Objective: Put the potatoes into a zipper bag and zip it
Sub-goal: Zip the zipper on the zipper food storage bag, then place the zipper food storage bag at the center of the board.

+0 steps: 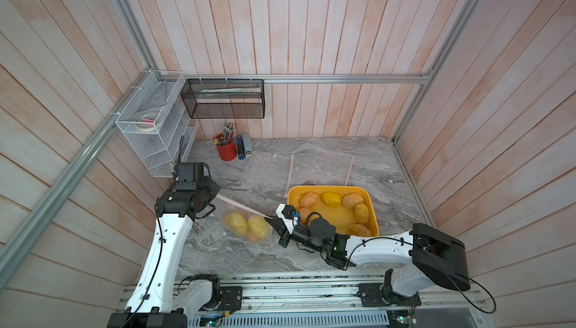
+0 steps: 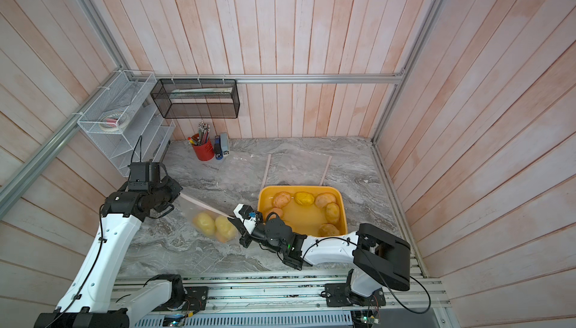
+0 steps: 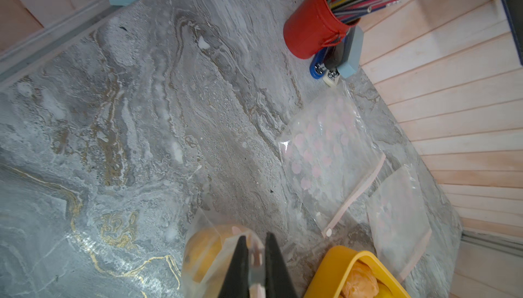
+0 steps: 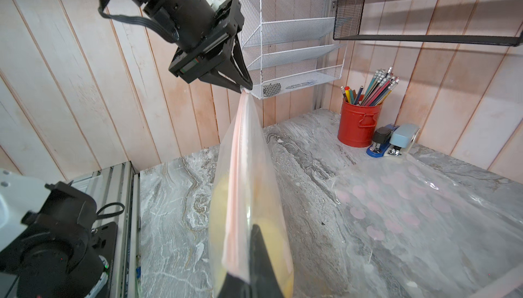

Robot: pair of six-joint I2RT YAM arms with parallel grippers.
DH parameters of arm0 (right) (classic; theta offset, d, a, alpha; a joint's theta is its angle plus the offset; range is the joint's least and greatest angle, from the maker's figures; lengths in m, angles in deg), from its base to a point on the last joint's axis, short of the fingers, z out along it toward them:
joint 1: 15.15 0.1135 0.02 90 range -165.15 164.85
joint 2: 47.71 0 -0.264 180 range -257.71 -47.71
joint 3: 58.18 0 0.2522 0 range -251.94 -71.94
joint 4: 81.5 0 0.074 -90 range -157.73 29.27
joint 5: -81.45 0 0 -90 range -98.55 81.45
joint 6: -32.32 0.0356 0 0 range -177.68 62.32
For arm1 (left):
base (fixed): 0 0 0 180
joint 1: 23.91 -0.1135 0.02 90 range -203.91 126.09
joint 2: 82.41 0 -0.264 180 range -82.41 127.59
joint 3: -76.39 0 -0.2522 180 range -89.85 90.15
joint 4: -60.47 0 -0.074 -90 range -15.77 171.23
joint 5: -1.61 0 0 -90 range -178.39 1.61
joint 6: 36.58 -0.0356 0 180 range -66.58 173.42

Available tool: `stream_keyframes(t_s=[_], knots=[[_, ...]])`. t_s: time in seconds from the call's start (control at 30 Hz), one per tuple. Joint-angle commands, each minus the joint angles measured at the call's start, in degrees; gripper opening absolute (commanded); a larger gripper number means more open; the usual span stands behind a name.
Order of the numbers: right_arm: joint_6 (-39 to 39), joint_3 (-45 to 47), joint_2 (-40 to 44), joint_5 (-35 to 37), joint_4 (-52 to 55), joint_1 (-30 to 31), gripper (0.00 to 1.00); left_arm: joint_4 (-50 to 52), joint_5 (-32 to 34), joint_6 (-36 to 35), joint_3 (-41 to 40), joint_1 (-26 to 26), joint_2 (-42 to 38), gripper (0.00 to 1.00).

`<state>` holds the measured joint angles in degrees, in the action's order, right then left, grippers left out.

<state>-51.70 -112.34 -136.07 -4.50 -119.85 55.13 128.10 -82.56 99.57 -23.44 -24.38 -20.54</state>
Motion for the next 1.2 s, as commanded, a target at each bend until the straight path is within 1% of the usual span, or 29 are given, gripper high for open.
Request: stream_keyframes(t_s=[0.0,0.07,0.23,0.37,0.47,0.6,0.73,0.8,0.9,0.93,0.97,1.0,1.07,1.1,1.13,1.17], knots=[[6.2,-6.5,-3.4,-2.9,1.8,-1.3,0.0,1.3,9.1,0.8,4.8,-2.1,1.4,0.0],[9.6,-11.4,-6.7,-4.5,4.6,-2.7,0.0,3.1,10.4,1.0,7.4,-3.7,2.5,0.0],[16.8,-22.4,-14.9,-7.2,11.8,-6.7,0.0,1.8,9.9,1.0,11.4,-7.9,6.6,0.0],[24.1,-28.9,-21.6,-11.0,14.5,-11.0,0.0,0.2,9.5,3.0,12.9,-8.4,11.0,0.0],[27.1,-34.3,-27.1,-12.0,18.1,-13.1,0.0,-0.8,10.3,4.1,13.0,-8.4,13.5,0.0],[28.8,-40.5,-33.7,-13.1,22.7,-14.7,0.0,-3.9,11.4,5.0,10.2,-8.5,15.5,0.0],[29.1,-44.0,-37.3,-12.9,24.8,-15.4,0.0,-7.1,11.1,4.5,8.6,-8.8,17.6,0.0],[28.8,-45.8,-38.6,-12.7,26.2,-15.9,0.0,-8.2,9.7,3.8,8.2,-8.9,18.5,0.0],[27.2,-47.5,-38.7,-11.9,28.2,-16.0,0.01,-11.0,6.0,1.8,7.0,-9.0,18.2,0.0],[26.5,-47.7,-38.4,-11.6,28.7,-16.1,0.06,-11.4,5.5,1.6,6.5,-9.0,17.7,0.14],[25.8,-47.6,-37.5,-10.8,29.3,-16.1,0.13,-12.1,5.2,1.3,5.9,-9.0,16.7,0.33],[24.8,-47.2,-36.3,-10.1,29.8,-16.1,0.22,-13.1,4.8,1.1,5.0,-9.0,15.4,0.5],[23.1,-46.2,-33.4,-8.8,30.6,-16.1,0.38,-16.3,3.1,0.3,2.6,-9.0,12.1,0.77],[22.3,-45.3,-31.3,-7.8,30.9,-16.1,0.46,-18.3,1.9,0.0,1.0,-9.0,10.4,0.83],[21.5,-44.5,-29.7,-7.2,31.2,-16.3,0.5,-19.8,1.1,-0.2,-0.2,-8.9,9.0,0.86],[20.7,-43.2,-27.3,-6.6,31.4,-16.5,0.54,-21.0,0.6,-0.4,-1.3,-8.9,7.6,0.86]])
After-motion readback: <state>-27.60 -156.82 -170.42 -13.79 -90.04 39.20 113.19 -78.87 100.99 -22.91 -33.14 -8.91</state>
